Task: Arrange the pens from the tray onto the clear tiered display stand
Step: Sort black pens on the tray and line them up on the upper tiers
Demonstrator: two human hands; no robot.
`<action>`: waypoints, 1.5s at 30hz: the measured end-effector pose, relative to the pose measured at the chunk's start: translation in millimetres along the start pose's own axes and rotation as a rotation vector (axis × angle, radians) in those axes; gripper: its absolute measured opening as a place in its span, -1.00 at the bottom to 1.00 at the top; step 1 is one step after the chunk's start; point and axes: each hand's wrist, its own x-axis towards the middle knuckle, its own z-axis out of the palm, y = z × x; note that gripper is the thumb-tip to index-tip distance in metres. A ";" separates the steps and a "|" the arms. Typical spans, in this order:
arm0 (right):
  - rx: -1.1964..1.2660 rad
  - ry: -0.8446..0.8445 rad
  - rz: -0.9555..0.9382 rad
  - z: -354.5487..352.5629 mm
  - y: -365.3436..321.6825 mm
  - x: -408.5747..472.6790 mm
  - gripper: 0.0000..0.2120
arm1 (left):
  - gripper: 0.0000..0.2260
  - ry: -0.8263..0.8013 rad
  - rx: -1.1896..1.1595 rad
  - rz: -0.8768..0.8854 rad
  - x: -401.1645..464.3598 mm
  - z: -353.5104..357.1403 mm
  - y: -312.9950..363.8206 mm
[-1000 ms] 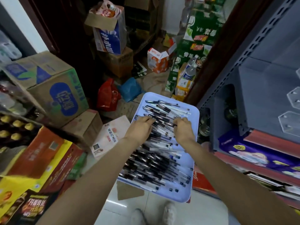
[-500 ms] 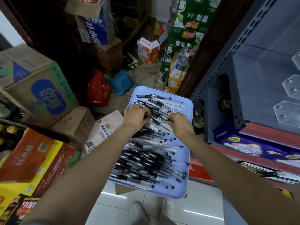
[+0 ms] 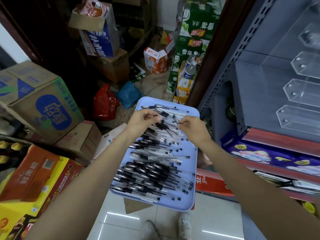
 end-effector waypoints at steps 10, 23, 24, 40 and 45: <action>0.489 0.245 -0.125 -134.3 -13.5 -40.7 -0.85 | -0.85 0.088 0.011 0.425 -11.1 90.3 133.4; 0.734 0.532 -0.390 -366.0 87.9 -55.3 -0.83 | -0.81 0.149 0.271 0.756 36.1 274.0 264.9; 0.742 0.546 -0.403 -378.5 95.1 -53.3 -0.83 | -0.86 0.184 0.285 0.754 39.3 281.3 270.7; 0.135 0.508 -0.290 -430.0 125.9 18.1 -0.95 | -0.90 0.277 0.576 0.678 57.9 301.5 301.5; 0.070 0.531 -0.252 -426.7 124.1 26.7 -0.97 | -0.89 0.257 0.624 0.677 61.7 293.4 297.5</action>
